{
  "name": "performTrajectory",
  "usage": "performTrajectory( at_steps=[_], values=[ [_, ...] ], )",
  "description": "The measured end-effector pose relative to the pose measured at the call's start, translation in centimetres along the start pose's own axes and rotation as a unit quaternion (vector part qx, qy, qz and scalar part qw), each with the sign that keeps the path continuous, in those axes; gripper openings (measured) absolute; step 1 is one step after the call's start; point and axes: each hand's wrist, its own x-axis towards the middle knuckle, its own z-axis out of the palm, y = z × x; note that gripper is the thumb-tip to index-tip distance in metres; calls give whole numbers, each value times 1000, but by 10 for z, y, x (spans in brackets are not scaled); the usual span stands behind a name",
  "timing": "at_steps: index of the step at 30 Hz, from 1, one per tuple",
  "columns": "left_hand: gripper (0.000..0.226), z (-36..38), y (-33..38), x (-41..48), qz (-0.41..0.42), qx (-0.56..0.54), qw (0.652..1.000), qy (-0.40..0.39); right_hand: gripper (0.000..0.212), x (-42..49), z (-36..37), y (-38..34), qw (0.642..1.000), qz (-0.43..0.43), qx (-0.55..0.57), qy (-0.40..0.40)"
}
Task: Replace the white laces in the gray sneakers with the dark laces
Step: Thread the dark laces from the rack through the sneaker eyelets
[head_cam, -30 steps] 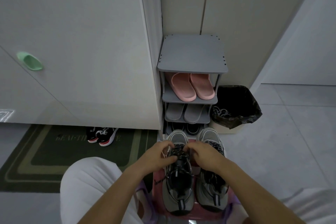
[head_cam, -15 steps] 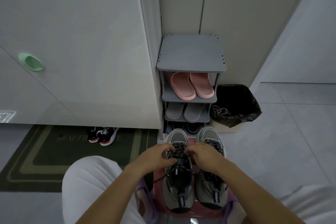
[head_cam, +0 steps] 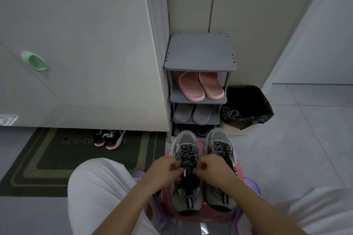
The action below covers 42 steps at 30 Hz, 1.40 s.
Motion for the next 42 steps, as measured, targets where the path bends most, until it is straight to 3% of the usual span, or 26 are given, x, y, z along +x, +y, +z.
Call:
performTrajectory(
  at_steps=[3,7,9,11,13,15,19,22,25,28,31,34,35,37,40,42],
  values=[
    [14,6,19,-1,-39,-184,982,28,19,0,-3,-5,971,48,233,-27],
    [6,15,24,-1,-72,-261,959,80,14,-4,-1,-7,926,90,365,-14],
    [11,18,17,-6,-46,-109,989,85,10,-5,6,-3,945,81,315,1],
    [21,23,15,-13,8,135,990,40,13,-6,13,2,996,24,83,24],
    [26,27,20,-20,39,217,975,9,22,-8,20,1,992,-24,-115,36],
    [27,30,21,-19,50,222,974,19,26,-9,22,-3,985,-36,-167,38],
    [36,18,10,-21,-2,151,986,68,25,-5,23,1,984,-51,-171,25],
    [33,9,-2,-25,-58,161,984,53,25,-4,23,7,986,-63,-156,20],
    [19,12,-3,-27,-40,119,991,41,24,-3,23,10,987,-74,-139,22],
    [20,21,11,-26,11,77,995,60,24,-1,23,11,991,-91,-96,33],
    [24,31,23,-27,55,81,995,31,19,-8,13,20,992,-76,-39,92],
    [26,34,19,-30,60,68,992,90,9,-24,0,44,981,-21,15,194],
    [30,36,16,-32,52,51,990,122,16,-31,-1,53,974,14,41,223],
    [59,43,8,-36,25,9,987,160,47,-45,3,67,961,83,111,240],
    [108,62,1,-36,29,-74,989,126,97,-55,24,77,959,90,170,207],
    [121,76,-6,-34,39,-109,988,101,93,-58,38,74,955,43,205,211]
  ],
)
